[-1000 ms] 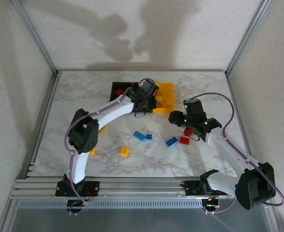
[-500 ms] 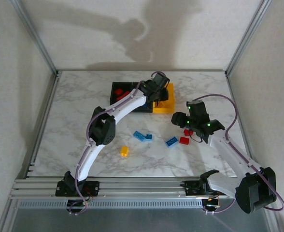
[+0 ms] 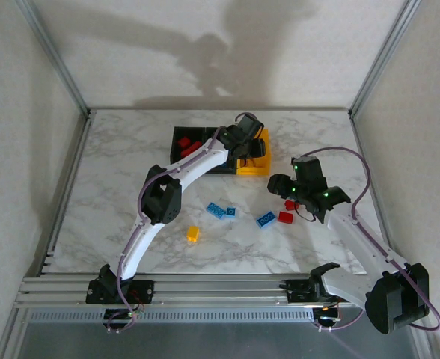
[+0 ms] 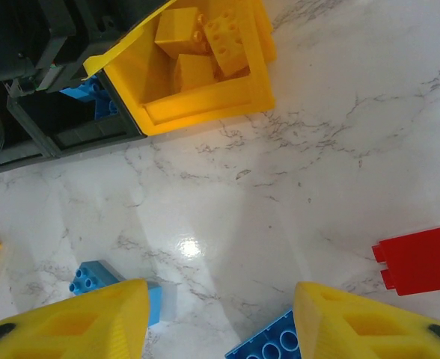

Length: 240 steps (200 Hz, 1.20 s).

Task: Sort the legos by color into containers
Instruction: Place the lego in the container, then pick up the lego from the middle-left of the table.

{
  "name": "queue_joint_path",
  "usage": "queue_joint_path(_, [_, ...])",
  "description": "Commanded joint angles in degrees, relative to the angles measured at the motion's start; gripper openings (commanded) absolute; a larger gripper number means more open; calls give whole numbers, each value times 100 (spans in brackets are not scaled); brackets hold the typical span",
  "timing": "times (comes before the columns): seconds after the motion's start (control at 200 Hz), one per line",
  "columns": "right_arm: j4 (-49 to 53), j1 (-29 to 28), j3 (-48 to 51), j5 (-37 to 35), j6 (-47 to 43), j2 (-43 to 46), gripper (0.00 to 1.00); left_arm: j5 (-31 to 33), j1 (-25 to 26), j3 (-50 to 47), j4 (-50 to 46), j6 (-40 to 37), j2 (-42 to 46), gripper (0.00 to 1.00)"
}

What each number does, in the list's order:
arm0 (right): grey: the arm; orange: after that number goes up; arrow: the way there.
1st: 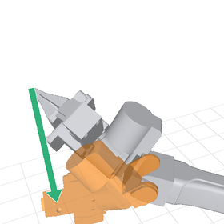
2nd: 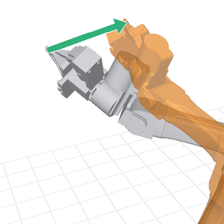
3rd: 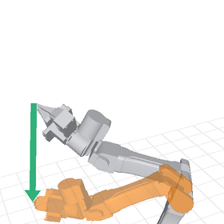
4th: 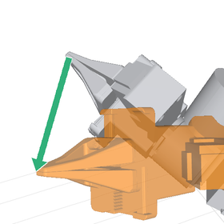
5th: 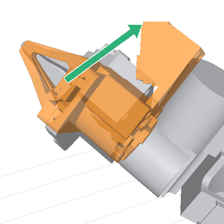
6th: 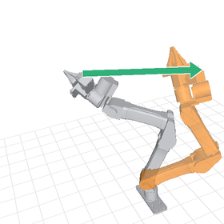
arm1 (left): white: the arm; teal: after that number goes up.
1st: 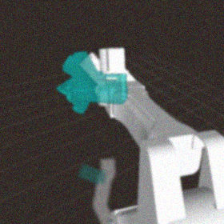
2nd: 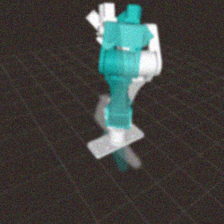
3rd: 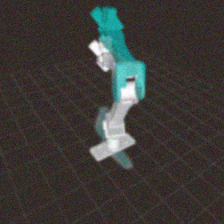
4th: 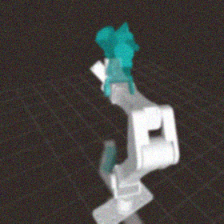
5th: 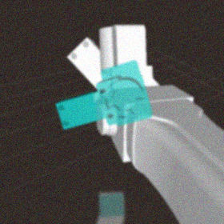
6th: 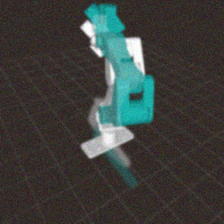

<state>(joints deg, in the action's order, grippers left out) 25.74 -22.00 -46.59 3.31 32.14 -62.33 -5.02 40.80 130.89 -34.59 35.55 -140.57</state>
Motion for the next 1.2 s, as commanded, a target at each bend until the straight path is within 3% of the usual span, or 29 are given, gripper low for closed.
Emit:
queue_joint_path(0.0, [107,35,1,91,-68,107,54,-84,50,96,-131,-57,296,52])
queue_joint_path(0.36, [75,29,-44,149,55,6,55,62,183,-2319,590,-318,2371,54])
queue_joint_path(0.451, [-204,8,-2,592,-39,-21,56,177,177,-3172,744,-355,2916,55])
queue_joint_path(0.596, [-691,-350,30,1096,-239,-101,58,379,152,-4468,888,-302,3805,55])
queue_joint_path(0.806, [-1018,-955,-157,1290,-727,-423,58,511,139,-6060,744,-7,4896,59])
queue_joint_path(1.197, [-862,-1212,-104,1760,-1319,-531,58,242,163,-7318,-113,-39,5751,62])
